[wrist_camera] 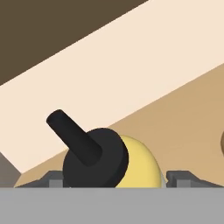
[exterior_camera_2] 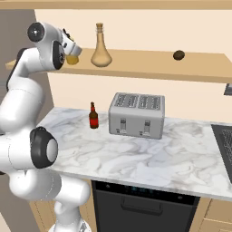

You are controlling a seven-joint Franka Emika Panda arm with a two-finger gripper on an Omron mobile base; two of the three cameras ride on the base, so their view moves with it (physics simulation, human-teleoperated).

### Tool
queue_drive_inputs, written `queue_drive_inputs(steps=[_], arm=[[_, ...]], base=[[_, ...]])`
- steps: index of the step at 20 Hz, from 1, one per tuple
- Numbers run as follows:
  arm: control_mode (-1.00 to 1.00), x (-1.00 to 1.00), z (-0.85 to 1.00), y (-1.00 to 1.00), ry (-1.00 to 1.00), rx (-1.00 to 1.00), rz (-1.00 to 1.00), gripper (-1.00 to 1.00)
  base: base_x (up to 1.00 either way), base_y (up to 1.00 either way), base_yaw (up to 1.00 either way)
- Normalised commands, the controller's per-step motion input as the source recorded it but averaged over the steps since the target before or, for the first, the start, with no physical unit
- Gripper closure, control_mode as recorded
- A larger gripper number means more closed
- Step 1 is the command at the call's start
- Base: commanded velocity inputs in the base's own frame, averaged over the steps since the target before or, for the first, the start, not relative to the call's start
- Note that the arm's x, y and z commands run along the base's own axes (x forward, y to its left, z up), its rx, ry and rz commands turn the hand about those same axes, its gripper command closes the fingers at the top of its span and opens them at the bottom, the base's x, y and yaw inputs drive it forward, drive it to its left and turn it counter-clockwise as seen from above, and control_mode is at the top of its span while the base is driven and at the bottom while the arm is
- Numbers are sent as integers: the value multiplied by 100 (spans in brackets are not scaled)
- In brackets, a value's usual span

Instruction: Pick the oil and vinegar bottle and mustard from the counter and place them in the cabinet.

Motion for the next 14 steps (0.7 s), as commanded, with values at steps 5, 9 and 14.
queue_drive_inputs(steps=[5, 9, 14], arm=[[-100, 22, -15, 1, 0, 0, 0, 100], [-100, 11, -36, 14, 1, -4, 0, 100], [-100, 0, -45, 53, 3, 26, 3, -100]], base=[[0, 0, 0], [0, 0, 0], [0, 0, 0]])
